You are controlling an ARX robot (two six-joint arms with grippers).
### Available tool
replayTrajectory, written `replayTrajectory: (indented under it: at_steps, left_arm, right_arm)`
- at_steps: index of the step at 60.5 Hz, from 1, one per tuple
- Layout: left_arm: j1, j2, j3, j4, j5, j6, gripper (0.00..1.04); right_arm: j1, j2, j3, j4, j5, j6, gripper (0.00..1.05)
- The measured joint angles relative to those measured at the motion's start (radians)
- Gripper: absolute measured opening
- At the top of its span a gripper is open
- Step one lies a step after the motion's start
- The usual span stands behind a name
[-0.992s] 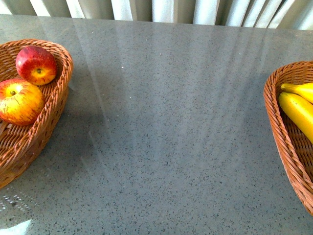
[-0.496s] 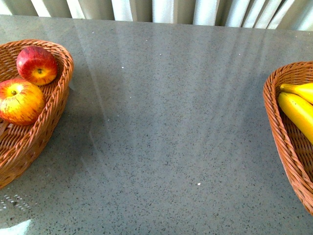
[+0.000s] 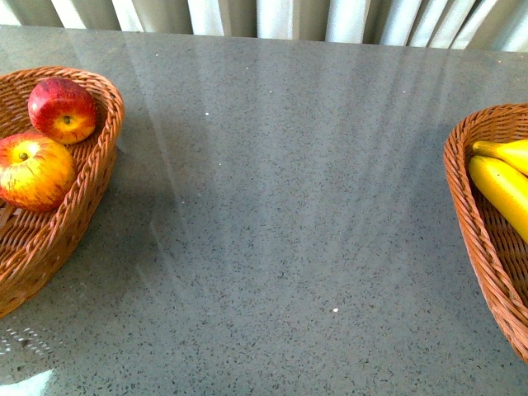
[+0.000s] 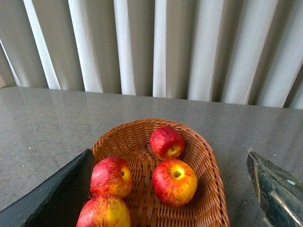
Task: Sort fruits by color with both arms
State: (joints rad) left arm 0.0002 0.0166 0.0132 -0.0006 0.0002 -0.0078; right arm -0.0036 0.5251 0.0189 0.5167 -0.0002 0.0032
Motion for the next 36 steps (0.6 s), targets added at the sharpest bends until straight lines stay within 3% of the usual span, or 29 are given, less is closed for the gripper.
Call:
replayTrajectory:
  at_steps: [36]
  left_arm:
    - [0.000,0.000,0.000,0.000,0.000,0.000,0.96]
  right_arm:
    - [0.000,-0.276,0.000,-0.266,0.000,0.000,0.02]
